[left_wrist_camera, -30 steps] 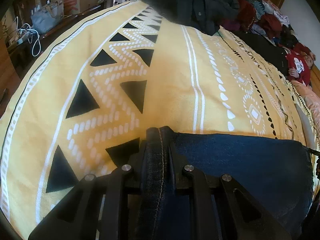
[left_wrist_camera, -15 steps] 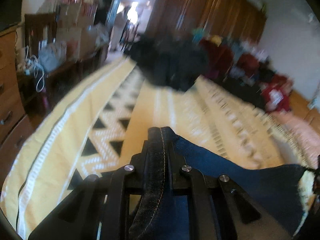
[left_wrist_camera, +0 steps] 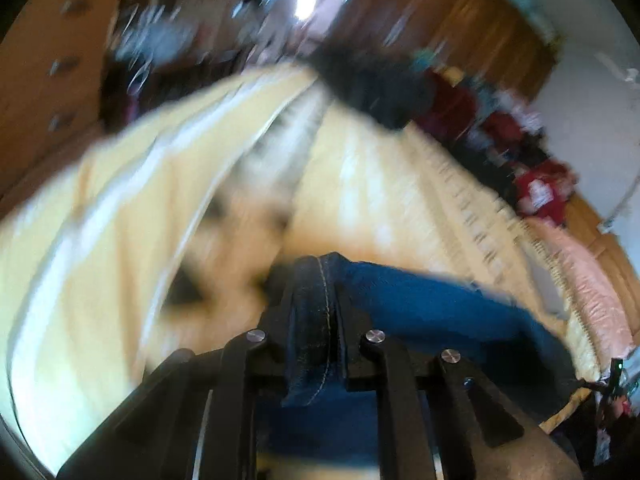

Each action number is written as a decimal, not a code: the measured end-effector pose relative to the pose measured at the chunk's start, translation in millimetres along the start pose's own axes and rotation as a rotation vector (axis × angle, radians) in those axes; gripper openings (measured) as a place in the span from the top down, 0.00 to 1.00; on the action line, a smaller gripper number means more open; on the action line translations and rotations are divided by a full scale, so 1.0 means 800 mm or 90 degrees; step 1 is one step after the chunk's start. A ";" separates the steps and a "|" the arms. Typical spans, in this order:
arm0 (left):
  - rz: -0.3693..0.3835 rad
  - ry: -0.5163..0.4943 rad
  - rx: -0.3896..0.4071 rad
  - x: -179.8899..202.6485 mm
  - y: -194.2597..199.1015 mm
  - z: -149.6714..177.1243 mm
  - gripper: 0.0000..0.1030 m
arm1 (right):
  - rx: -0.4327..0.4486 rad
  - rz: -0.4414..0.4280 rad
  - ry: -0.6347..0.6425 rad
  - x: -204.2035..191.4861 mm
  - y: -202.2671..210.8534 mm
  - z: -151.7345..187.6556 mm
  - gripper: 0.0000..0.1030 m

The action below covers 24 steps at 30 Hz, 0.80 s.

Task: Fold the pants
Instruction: 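Lift the jeans waistband with both grippers, unfolding the jeans across the bed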

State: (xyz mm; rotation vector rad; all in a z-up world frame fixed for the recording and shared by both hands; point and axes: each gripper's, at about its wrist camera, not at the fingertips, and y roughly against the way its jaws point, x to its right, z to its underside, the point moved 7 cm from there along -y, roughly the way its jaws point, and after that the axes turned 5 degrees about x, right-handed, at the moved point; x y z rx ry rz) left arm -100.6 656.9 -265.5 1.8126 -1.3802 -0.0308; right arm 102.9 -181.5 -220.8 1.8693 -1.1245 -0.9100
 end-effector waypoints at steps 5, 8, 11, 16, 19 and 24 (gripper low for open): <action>-0.014 0.041 0.006 -0.012 0.002 0.017 0.83 | 0.001 0.016 -0.018 0.014 -0.024 0.008 0.96; -0.017 0.035 0.005 -0.008 0.005 0.016 0.83 | 0.005 0.023 -0.001 0.014 -0.024 -0.001 0.96; -0.014 0.053 0.010 -0.013 0.010 0.019 0.81 | 0.000 0.031 0.008 0.017 -0.021 0.011 0.96; -0.043 0.085 0.022 -0.029 0.022 0.023 0.57 | -0.069 0.081 0.048 0.010 -0.022 0.068 0.93; -0.048 0.094 0.076 -0.029 0.066 0.012 0.51 | -0.055 0.066 0.052 -0.017 0.008 0.068 0.92; -0.087 0.133 0.164 -0.046 0.151 0.010 0.42 | -0.020 0.004 0.111 -0.102 0.023 0.027 0.91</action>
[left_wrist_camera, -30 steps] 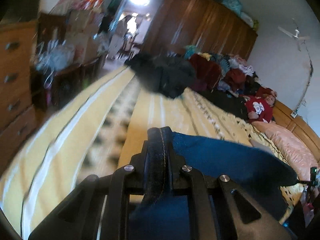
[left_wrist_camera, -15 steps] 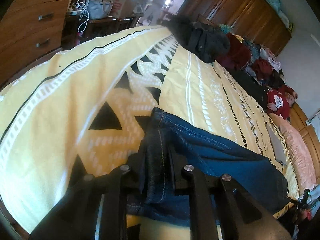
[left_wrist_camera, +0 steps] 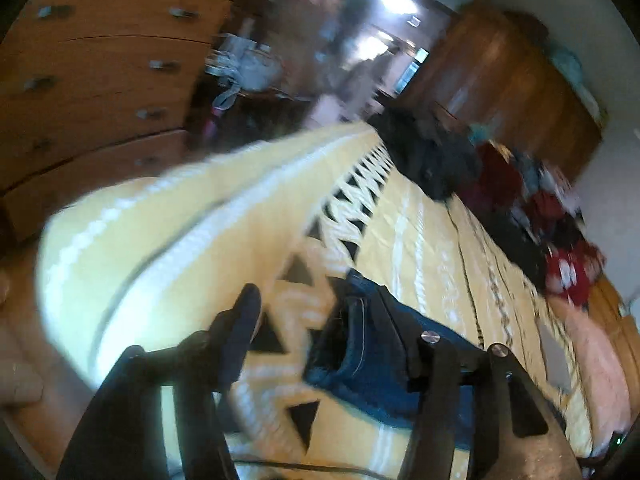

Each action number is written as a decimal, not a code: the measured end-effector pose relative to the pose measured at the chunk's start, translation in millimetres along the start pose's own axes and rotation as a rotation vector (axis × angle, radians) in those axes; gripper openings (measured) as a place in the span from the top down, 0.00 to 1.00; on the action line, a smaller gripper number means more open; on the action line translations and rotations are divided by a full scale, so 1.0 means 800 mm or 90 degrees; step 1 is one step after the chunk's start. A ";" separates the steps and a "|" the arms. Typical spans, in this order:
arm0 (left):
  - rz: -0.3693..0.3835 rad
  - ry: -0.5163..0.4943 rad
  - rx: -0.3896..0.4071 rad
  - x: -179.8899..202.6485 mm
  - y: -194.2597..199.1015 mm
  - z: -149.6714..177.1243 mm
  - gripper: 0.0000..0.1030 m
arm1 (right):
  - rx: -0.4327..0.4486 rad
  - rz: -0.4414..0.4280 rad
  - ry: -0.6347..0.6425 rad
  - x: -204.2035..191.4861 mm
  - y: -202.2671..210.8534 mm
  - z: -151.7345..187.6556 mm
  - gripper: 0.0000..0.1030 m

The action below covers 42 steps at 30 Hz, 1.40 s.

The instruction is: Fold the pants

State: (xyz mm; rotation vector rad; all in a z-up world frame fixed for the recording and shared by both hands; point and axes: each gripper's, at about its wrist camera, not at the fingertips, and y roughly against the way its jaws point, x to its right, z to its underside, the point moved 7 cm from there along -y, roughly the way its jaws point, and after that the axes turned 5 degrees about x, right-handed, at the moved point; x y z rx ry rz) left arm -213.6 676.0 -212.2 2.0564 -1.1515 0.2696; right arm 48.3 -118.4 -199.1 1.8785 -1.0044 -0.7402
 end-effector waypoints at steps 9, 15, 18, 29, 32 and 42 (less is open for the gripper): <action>0.072 0.060 -0.149 0.074 -0.025 0.066 0.42 | 0.014 -0.248 0.179 -0.291 -0.117 -0.151 0.89; -0.007 0.112 -0.032 0.062 0.016 0.053 0.42 | -0.015 -0.414 0.311 -0.520 -0.173 -0.201 0.88; 0.003 0.114 -0.049 0.059 0.021 0.062 0.42 | -0.030 -0.425 0.385 -0.605 -0.200 -0.200 0.88; 0.051 0.162 -0.125 0.063 -0.021 0.087 0.41 | -0.053 -0.403 0.472 -0.757 -0.291 -0.233 0.98; 0.057 0.169 -0.127 0.069 -0.039 0.087 0.41 | -0.027 -0.436 0.468 -0.752 -0.262 -0.225 1.00; 0.004 0.187 -0.083 0.045 -0.014 0.090 0.40 | 0.066 -0.387 0.507 -0.757 -0.247 -0.224 0.63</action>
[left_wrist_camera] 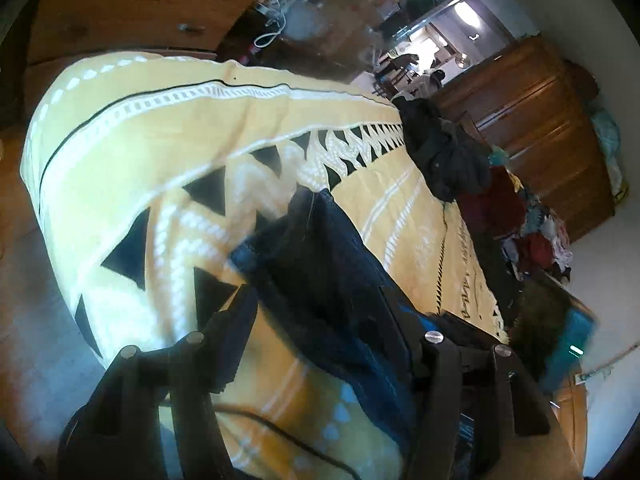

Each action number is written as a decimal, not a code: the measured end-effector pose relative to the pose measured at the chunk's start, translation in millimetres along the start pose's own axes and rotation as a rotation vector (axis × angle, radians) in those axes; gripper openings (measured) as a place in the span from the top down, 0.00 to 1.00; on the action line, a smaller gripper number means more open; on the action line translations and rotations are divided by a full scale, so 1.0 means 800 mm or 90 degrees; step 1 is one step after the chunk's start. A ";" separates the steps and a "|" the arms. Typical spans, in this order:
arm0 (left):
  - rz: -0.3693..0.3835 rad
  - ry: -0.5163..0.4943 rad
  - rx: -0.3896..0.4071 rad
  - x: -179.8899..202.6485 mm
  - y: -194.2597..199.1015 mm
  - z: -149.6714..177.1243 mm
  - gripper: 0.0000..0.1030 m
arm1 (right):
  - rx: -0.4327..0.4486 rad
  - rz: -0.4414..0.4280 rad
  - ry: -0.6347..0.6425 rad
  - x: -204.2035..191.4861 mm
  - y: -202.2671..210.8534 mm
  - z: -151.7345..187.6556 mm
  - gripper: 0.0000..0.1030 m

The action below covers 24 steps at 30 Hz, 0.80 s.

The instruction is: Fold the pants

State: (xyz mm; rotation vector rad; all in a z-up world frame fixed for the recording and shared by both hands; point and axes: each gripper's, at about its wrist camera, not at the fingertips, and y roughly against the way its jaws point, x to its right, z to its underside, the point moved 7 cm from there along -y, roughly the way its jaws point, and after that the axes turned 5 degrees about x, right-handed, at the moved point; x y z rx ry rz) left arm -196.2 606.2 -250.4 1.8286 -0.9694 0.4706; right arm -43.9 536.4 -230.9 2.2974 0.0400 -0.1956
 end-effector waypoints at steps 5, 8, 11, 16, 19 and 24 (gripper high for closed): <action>0.022 0.005 -0.031 0.010 -0.020 0.008 0.40 | -0.071 0.006 -0.014 0.018 -0.031 0.017 0.80; 0.030 0.006 -0.047 0.020 -0.034 0.007 0.40 | -0.025 -0.007 -0.064 0.027 -0.005 0.006 0.97; 0.023 0.002 -0.049 0.028 -0.043 0.001 0.39 | 0.019 -0.022 -0.053 0.009 0.022 -0.003 0.97; -0.002 0.045 -0.035 0.017 -0.044 0.002 0.37 | 0.053 -0.030 -0.020 -0.027 0.055 0.000 0.97; -0.041 0.055 -0.007 0.002 -0.035 0.004 0.37 | 0.053 -0.029 0.009 -0.050 0.059 0.010 0.97; -0.048 0.084 0.032 -0.035 -0.020 0.012 0.77 | 0.008 -0.092 0.019 -0.068 0.044 0.033 0.94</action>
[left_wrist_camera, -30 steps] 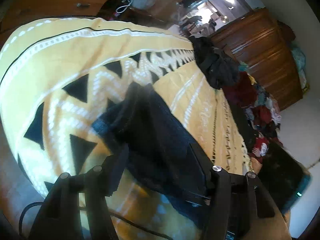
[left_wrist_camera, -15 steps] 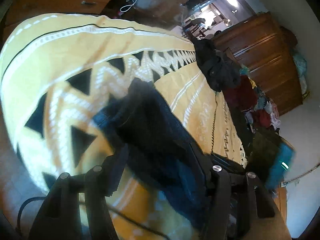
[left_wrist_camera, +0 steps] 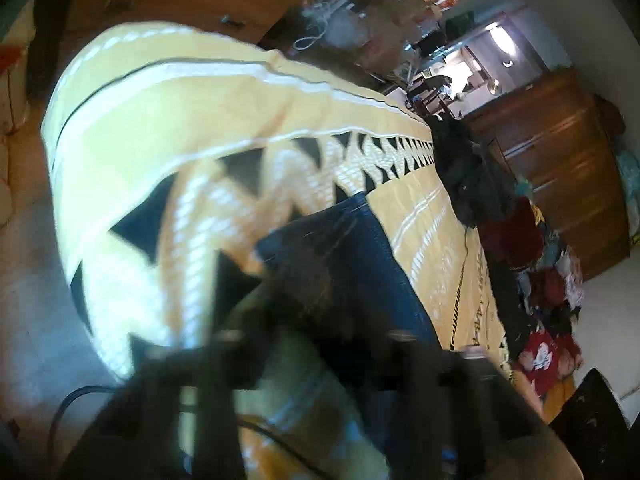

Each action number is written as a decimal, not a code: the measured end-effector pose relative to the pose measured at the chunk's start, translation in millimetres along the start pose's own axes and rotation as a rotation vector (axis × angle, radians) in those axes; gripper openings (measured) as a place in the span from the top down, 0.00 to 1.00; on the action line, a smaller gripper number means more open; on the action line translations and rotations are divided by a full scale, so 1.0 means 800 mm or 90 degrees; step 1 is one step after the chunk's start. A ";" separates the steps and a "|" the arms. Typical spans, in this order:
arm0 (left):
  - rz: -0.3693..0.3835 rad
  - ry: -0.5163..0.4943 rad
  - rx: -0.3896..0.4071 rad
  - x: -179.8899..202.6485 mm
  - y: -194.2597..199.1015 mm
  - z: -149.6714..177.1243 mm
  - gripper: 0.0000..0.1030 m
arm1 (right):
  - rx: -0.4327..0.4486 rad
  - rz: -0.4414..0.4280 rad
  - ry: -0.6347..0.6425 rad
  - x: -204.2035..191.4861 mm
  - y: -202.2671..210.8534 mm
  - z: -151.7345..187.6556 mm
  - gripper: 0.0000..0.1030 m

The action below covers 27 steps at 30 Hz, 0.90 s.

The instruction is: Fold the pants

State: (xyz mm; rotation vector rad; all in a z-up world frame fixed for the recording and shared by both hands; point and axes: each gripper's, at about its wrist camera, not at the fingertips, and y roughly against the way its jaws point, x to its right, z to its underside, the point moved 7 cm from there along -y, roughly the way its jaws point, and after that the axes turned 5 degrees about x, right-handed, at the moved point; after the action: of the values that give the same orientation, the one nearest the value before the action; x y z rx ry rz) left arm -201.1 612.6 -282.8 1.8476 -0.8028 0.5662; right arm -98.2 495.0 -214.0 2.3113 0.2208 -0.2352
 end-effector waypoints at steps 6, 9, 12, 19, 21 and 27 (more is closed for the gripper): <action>0.021 -0.007 0.020 -0.012 0.003 0.002 0.79 | 0.063 -0.064 -0.039 0.049 0.042 -0.055 0.83; 0.027 -0.016 0.024 -0.013 0.003 0.003 0.79 | 0.023 0.015 -0.013 0.106 -0.001 -0.079 0.72; 0.030 -0.020 0.018 -0.016 0.002 0.005 0.79 | -0.066 0.028 -0.009 0.149 -0.074 -0.082 0.72; 0.032 -0.036 0.018 -0.020 0.001 0.003 0.79 | -0.114 0.032 0.046 0.139 -0.129 -0.077 0.48; 0.034 -0.043 0.020 -0.019 0.000 0.003 0.79 | -0.108 0.038 0.037 0.138 -0.129 -0.078 0.48; 0.048 -0.042 0.028 -0.016 0.001 -0.002 0.79 | -0.104 0.029 0.027 0.141 -0.124 -0.078 0.97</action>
State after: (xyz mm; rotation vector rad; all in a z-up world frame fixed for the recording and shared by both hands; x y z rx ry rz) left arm -210.2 617.1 -290.6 1.8909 -0.9135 0.5778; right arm -5.4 616.9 -268.2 2.1583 0.2018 -0.1397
